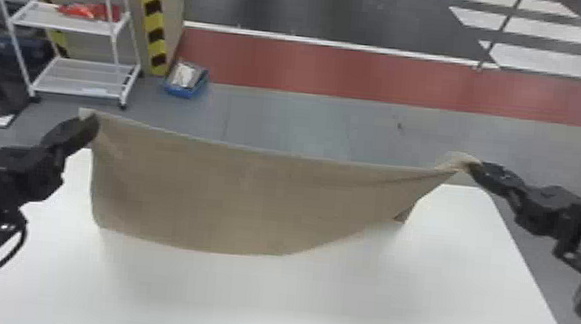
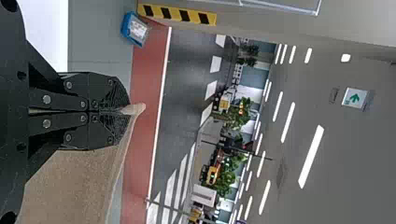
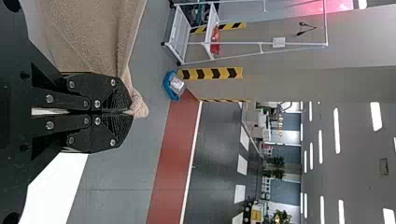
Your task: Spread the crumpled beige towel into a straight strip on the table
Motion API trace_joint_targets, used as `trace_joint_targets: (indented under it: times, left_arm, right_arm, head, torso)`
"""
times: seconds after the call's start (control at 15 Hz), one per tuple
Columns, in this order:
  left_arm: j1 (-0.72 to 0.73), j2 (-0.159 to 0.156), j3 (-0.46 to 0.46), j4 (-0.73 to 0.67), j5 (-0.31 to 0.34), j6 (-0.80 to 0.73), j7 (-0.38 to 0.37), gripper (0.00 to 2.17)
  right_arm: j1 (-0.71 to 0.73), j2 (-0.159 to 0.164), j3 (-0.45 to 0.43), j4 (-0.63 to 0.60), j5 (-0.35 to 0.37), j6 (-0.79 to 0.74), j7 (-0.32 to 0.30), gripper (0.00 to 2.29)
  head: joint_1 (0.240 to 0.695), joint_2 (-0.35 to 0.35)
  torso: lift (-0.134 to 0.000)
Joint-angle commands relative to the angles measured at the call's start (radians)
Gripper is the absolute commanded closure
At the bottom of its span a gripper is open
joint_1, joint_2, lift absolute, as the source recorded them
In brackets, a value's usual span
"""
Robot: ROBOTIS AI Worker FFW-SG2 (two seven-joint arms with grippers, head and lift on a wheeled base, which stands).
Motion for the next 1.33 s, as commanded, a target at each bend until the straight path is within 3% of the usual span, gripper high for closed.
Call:
trace_joint_targets:
  times: [0.0, 0.27, 0.47, 0.6, 0.67, 0.73, 0.93, 1.07, 1.27]
  left_arm:
    - [-0.097, 0.002, -0.003, 0.106, 0.020, 0.000, -0.022, 1.70]
    - [-0.172, 0.006, 0.035, 0.133, 0.086, 0.003, -0.048, 1.70]
    - [-0.069, 0.006, 0.098, 0.086, 0.144, -0.009, -0.104, 1.70]
    - [0.029, 0.003, 0.140, 0.070, 0.175, -0.064, -0.155, 1.70]
    - [0.083, 0.002, 0.154, 0.075, 0.180, -0.126, -0.183, 1.70]
    - [0.124, 0.002, 0.172, 0.081, 0.178, -0.175, -0.196, 1.70]
    - [0.196, 0.000, 0.189, 0.173, 0.170, -0.343, -0.272, 1.70]
    - [0.221, 0.002, 0.189, 0.267, 0.157, -0.491, -0.321, 1.70]
    - [0.235, 0.002, 0.189, 0.363, 0.135, -0.620, -0.347, 1.70]
  right_arm:
    - [-0.056, -0.018, 0.007, 0.019, 0.022, 0.014, -0.016, 1.12]
    - [-0.108, -0.053, -0.017, 0.011, 0.008, 0.079, -0.039, 1.12]
    - [0.031, -0.053, -0.066, -0.069, -0.065, 0.060, -0.036, 1.12]
    - [0.194, -0.052, -0.071, -0.128, -0.120, -0.047, -0.026, 1.12]
    - [0.275, -0.041, -0.066, -0.155, -0.125, -0.124, -0.016, 1.12]
    - [0.337, -0.026, -0.056, -0.159, -0.125, -0.219, -0.008, 1.12]
    - [0.521, -0.020, -0.020, -0.162, -0.110, -0.412, 0.014, 1.12]
    - [0.597, -0.020, -0.011, -0.145, -0.068, -0.516, 0.064, 1.12]
    - [0.653, -0.035, -0.023, -0.101, -0.051, -0.578, 0.083, 1.12]
  head:
    - [0.695, -0.128]
    - [0.632, -0.145]
    - [0.608, -0.153]
    - [0.630, -0.158]
    - [0.683, -0.154]
    - [0.695, -0.149]
    - [0.695, -0.105]
    - [0.695, -0.062]
    - [0.695, -0.030]
  torso:
    - [0.000]
    - [0.000]
    - [0.000]
    - [0.000]
    - [0.000]
    - [0.000]
    - [0.000]
    - [0.000]
    - [0.000]
